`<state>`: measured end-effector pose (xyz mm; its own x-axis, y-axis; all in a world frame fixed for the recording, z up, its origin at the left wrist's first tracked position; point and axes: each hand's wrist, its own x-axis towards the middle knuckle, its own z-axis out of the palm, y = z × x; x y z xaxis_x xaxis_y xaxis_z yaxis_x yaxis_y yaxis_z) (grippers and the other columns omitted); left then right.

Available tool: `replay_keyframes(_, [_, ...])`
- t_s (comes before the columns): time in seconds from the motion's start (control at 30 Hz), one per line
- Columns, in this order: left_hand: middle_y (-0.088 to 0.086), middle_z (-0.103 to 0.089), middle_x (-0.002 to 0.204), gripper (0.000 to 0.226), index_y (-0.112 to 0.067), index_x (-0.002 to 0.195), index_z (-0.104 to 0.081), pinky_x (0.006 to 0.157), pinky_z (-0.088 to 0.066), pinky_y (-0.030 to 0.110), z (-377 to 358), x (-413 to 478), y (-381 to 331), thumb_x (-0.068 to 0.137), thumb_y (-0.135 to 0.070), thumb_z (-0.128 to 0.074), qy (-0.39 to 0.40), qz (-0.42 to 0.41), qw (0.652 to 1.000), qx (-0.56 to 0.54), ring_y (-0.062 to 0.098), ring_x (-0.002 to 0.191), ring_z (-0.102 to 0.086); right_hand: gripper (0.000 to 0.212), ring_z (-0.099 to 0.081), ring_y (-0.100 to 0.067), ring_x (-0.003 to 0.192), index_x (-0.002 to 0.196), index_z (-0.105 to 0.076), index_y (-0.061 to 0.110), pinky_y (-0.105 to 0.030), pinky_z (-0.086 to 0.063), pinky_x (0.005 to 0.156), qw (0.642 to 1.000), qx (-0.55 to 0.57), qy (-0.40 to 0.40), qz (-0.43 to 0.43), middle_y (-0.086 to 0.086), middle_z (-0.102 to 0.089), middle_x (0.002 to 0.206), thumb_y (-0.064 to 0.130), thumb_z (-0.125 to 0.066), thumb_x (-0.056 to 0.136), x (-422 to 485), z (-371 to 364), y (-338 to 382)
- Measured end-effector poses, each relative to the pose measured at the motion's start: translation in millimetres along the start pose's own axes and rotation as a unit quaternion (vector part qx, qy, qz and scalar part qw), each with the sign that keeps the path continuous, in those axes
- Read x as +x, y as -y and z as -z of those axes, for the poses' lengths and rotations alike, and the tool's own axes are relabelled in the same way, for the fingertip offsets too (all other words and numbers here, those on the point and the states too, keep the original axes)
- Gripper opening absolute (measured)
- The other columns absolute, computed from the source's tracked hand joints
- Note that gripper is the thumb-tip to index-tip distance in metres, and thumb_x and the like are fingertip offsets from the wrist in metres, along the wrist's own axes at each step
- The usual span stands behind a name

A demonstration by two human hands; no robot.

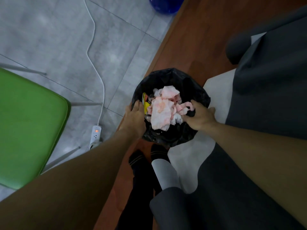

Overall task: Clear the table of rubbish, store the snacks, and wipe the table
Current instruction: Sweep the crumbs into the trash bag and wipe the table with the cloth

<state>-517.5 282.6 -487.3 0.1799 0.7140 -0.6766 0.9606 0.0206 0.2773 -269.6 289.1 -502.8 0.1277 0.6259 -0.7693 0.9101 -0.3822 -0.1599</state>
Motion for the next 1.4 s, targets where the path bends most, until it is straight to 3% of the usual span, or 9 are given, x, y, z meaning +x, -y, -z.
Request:
replay_keyframes(0.07, [0.021, -0.019, 0.158, 0.074, 0.005, 0.148, -0.022, 0.109, -0.020, 0.038, 16, -15, 3, 0.081, -0.002, -0.054, 0.003, 0.006, 1.000, 0.022, 0.039, 0.134, -0.027, 0.077, -0.034, -0.033, 0.132, 0.154, -0.026, 0.036, -0.039, -0.034, 0.099, 1.000, -0.009, -0.002, -0.011, 0.009, -0.040, 0.152, 0.061, -0.054, 0.087, -15, 6, 12])
replay_keyframes(0.13, [0.021, -0.016, 0.159, 0.076, 0.005, 0.149, -0.016, 0.111, -0.020, 0.039, 35, -33, 5, 0.084, -0.008, -0.054, -0.005, 0.006, 0.998, 0.061, 0.034, 0.141, -0.023, 0.079, -0.032, -0.035, 0.130, 0.157, -0.018, 0.033, -0.044, -0.039, 0.102, 0.999, -0.032, -0.020, 0.008, 0.008, -0.034, 0.156, 0.061, -0.052, 0.091, -35, 13, 21])
replay_keyframes(0.3, [0.024, -0.007, 0.161, 0.076, 0.008, 0.152, -0.004, 0.115, -0.017, 0.039, 94, -96, 2, 0.092, -0.012, -0.047, -0.018, 0.008, 0.994, 0.104, 0.035, 0.145, -0.018, 0.074, -0.040, -0.035, 0.117, 0.156, -0.023, 0.024, -0.041, -0.038, 0.096, 0.991, -0.040, -0.086, 0.092, 0.002, -0.042, 0.147, 0.057, -0.048, 0.095, -93, 48, 48])
replay_keyframes(0.57, [0.023, -0.009, 0.161, 0.074, 0.005, 0.152, -0.010, 0.111, -0.019, 0.038, 196, -200, -9, 0.092, -0.016, -0.049, -0.101, 0.051, 0.989, 0.090, 0.036, 0.140, -0.024, 0.070, -0.038, -0.033, 0.112, 0.156, -0.030, 0.022, -0.040, -0.040, 0.101, 0.966, -0.033, -0.177, 0.188, 0.000, -0.045, 0.148, 0.053, -0.052, 0.097, -194, 131, 105])
replay_keyframes(0.73, [0.022, -0.012, 0.161, 0.071, 0.005, 0.150, -0.017, 0.113, -0.021, 0.039, 235, -268, -11, 0.089, -0.011, -0.050, -0.147, 0.069, 0.984, 0.070, 0.033, 0.143, -0.022, 0.072, -0.037, -0.032, 0.114, 0.157, -0.025, 0.021, -0.039, -0.041, 0.101, 0.949, -0.073, -0.208, 0.225, -0.003, -0.040, 0.153, 0.031, -0.062, 0.096, -260, 166, 131])
replay_keyframes(0.9, [0.022, -0.017, 0.160, 0.070, 0.006, 0.149, -0.022, 0.107, -0.022, 0.035, 253, -341, -12, 0.087, -0.006, -0.051, -0.200, 0.068, 0.977, 0.031, 0.035, 0.132, -0.031, 0.078, -0.041, -0.031, 0.106, 0.156, -0.029, 0.019, -0.033, -0.038, 0.094, 0.929, -0.112, -0.236, 0.263, -0.004, -0.044, 0.148, 0.015, -0.066, 0.087, -320, 176, 138])
replay_keyframes(1.03, [0.022, -0.028, 0.155, 0.055, 0.003, 0.138, -0.037, 0.099, -0.025, 0.036, 252, -399, -12, 0.086, -0.007, -0.049, -0.233, 0.080, 0.969, 0.024, 0.035, 0.121, -0.038, 0.079, -0.038, -0.028, 0.108, 0.156, -0.026, 0.024, -0.032, -0.040, 0.094, 0.923, -0.116, -0.252, 0.267, 0.001, -0.041, 0.151, 0.011, -0.064, 0.089, -372, 172, 143])
replay_keyframes(1.2, [0.018, -0.019, 0.160, 0.056, 0.002, 0.143, -0.031, 0.101, -0.024, 0.035, 243, -469, -17, 0.091, -0.007, -0.047, -0.263, 0.089, 0.961, 0.020, 0.033, 0.126, -0.033, 0.079, -0.035, -0.028, 0.114, 0.156, -0.024, 0.027, -0.035, -0.045, 0.095, 0.921, -0.100, -0.262, 0.271, 0.003, -0.037, 0.155, 0.010, -0.064, 0.090, -435, 162, 138])
replay_keyframes(1.4, [0.017, -0.026, 0.157, 0.056, 0.001, 0.141, -0.035, 0.095, -0.028, 0.037, 227, -525, -16, 0.088, -0.006, -0.049, -0.304, 0.086, 0.949, 0.002, 0.035, 0.115, -0.037, 0.078, -0.034, -0.028, 0.115, 0.156, -0.026, 0.027, -0.036, -0.046, 0.095, 0.911, -0.090, -0.279, 0.291, 0.004, -0.037, 0.155, 0.010, -0.064, 0.090, -490, 153, 131])
